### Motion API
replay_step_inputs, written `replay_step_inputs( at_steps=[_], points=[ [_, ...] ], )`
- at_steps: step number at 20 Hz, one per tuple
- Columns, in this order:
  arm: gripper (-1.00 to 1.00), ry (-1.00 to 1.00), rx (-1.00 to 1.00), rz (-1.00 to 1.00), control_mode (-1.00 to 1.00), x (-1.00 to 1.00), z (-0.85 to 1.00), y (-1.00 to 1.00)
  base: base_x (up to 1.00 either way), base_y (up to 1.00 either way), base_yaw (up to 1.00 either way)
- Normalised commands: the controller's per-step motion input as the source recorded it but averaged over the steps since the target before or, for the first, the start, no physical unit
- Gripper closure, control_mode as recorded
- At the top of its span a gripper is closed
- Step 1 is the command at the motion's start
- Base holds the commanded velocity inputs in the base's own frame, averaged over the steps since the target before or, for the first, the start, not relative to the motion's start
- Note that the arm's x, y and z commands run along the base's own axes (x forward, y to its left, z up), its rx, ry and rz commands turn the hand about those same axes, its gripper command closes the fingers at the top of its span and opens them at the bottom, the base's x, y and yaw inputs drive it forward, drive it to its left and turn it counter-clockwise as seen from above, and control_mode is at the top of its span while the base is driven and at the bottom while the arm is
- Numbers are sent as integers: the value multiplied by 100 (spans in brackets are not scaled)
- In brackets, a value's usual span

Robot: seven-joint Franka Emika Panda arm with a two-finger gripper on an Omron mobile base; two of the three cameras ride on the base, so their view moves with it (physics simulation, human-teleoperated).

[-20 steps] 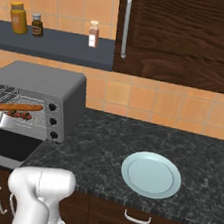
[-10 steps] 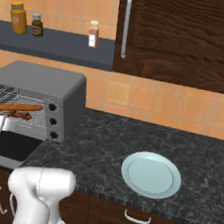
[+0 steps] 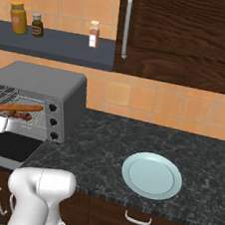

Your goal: Pick up the kebab skewer and baguette bread, and place them inside the toaster oven. Close the toaster oven door and start by setting the timer.

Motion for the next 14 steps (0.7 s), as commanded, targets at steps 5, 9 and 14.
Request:
replay_step_inputs(
  at_steps=[5,9,14],
  points=[
    [-100,0,0,0,-100,18,-10,17,0,0,0],
    [-100,0,0,0,-100,3,-15,10,0,0,0],
    [-100,0,0,0,-100,11,-31,7,0,0,0]
  ],
)
